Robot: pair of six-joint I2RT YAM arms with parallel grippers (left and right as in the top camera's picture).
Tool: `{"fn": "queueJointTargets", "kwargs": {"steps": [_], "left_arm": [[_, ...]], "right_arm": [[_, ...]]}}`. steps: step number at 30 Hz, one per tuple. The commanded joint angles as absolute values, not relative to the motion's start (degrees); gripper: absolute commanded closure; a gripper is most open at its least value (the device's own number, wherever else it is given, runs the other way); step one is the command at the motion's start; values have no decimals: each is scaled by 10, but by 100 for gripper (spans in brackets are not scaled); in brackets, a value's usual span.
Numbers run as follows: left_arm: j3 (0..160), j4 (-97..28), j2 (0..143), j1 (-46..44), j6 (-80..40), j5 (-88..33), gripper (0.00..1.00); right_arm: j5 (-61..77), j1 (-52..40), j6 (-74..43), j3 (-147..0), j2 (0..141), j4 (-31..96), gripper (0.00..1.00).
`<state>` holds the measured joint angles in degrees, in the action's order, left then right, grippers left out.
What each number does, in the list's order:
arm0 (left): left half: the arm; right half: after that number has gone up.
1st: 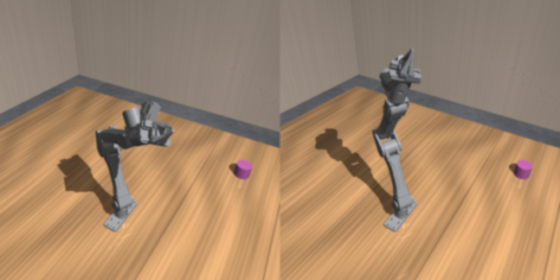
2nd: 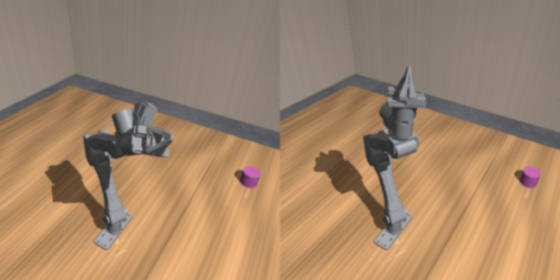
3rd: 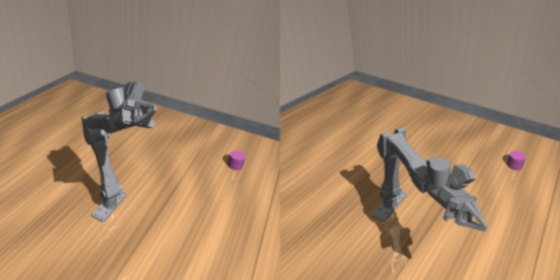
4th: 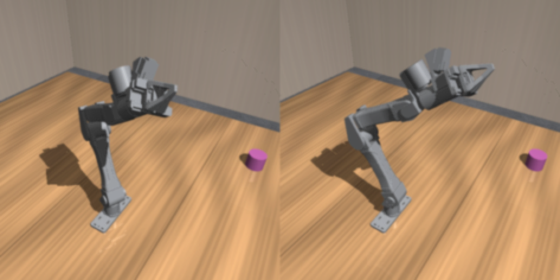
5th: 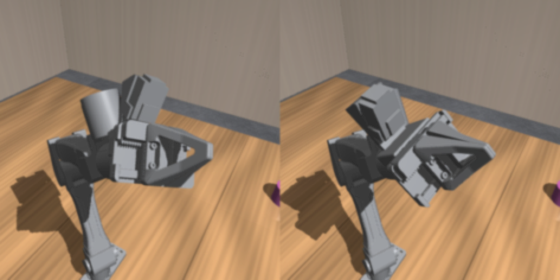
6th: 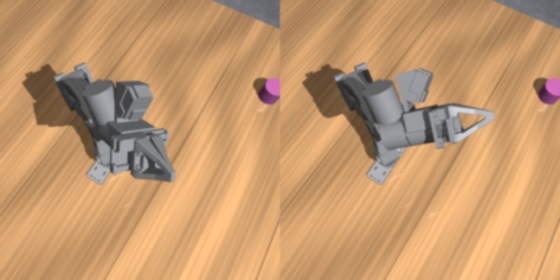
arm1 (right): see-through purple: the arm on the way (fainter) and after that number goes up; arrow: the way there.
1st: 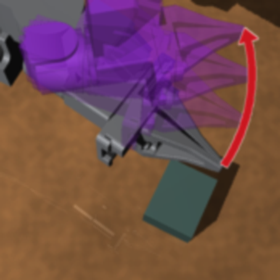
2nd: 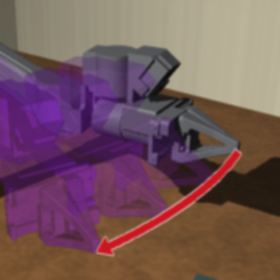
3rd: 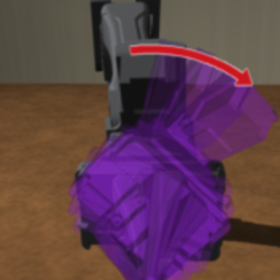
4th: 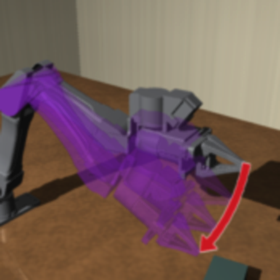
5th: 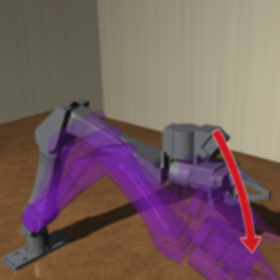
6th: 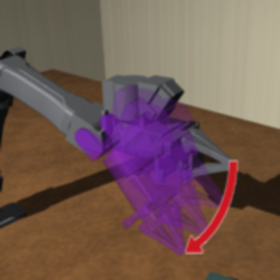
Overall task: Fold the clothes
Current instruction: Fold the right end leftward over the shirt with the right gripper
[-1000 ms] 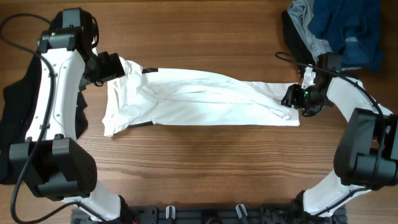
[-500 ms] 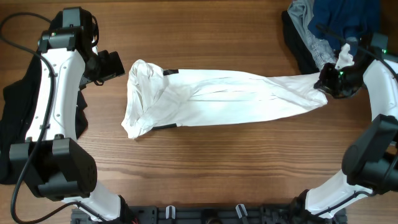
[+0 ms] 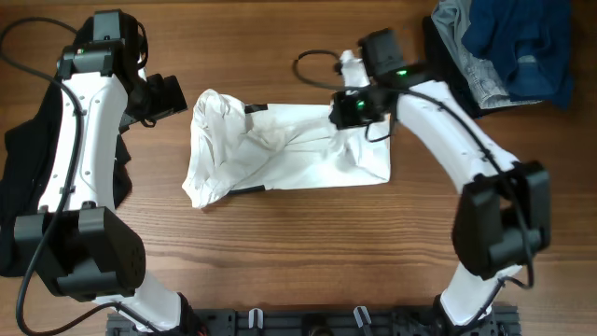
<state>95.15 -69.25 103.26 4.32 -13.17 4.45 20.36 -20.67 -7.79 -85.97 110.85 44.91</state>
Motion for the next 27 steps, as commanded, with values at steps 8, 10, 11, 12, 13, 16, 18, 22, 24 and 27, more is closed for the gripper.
{"fn": "queueJointTargets", "kwargs": {"steps": [8,10,11,12,13,16,18,22,24,27], "left_arm": [[959,-683,1028,48,-139,41,0],[959,-683,1028,48,-139,41,0],[959,-683,1028,48,-139,41,0],[959,-684,1028,48,-139,41,0],[959,-686,1028,48,-139,37,0],[952,-687,1035,48,-135,13,0],[930,-685,1053,48,-75,-46,0],[849,-649,1089,48,41,-133,0],[806,-616,1099,48,106,-188,0],[752,-546,1103,48,116,-191,0]], "right_arm": [[211,-297,-105,-866,1150,385,79],[256,-297,-78,-873,1148,388,11],[267,-296,-75,-885,1146,399,0],[261,-293,-74,-907,1139,423,0],[229,-286,-75,-942,1125,465,0],[131,-243,-83,-996,1082,540,0],[116,-196,-90,-998,1068,564,0],[116,-123,-86,-997,1069,601,0],[116,-116,-72,-997,1069,601,0],[116,-116,-61,-997,1069,601,0]]}}
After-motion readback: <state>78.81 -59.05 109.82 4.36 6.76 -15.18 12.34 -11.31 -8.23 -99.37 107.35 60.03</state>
